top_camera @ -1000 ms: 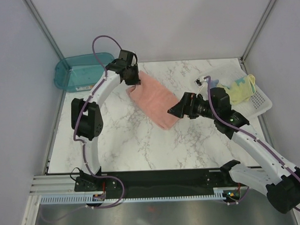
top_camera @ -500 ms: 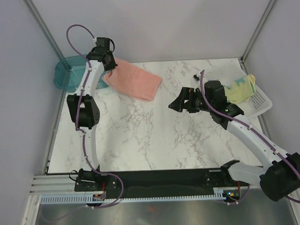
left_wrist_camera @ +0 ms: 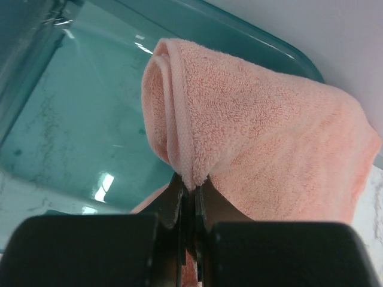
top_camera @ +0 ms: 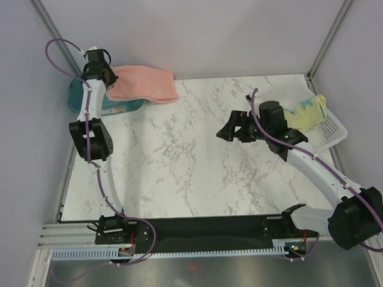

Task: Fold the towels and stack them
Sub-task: Neatly place the folded towel into the bin

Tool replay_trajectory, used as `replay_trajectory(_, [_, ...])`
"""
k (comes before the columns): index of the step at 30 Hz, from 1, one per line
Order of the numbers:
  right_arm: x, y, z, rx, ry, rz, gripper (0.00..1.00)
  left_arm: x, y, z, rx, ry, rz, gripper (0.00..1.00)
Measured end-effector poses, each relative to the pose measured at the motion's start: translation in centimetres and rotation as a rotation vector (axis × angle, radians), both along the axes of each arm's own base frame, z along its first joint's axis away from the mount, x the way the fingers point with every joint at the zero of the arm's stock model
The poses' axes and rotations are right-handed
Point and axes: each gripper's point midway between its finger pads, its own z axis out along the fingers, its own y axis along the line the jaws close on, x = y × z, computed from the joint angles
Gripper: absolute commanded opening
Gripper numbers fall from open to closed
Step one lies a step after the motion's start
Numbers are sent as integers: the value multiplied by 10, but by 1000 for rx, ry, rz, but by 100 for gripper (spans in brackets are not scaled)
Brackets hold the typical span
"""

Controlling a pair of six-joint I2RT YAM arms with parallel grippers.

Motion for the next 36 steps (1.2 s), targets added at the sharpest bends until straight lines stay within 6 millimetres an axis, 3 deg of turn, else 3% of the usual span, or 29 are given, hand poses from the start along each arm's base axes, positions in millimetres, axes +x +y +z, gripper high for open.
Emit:
replay_trajectory(7, [5,-7,-1,-9,-9,-17,95,3,49,-26,1,14,67,2])
replay_trajectory(16, [8,-13,-6,-23,-6,-28,95,7,68,-46,61,30,80,2])
replay_trajectory(32, [10,-14,-17,-37,19,-29,95,-12,139,-53,201,86,156,2])
replay_trajectory(36, [10,-14,-18,-37,19,-29,94,-15,153,-56,228,96,172,15])
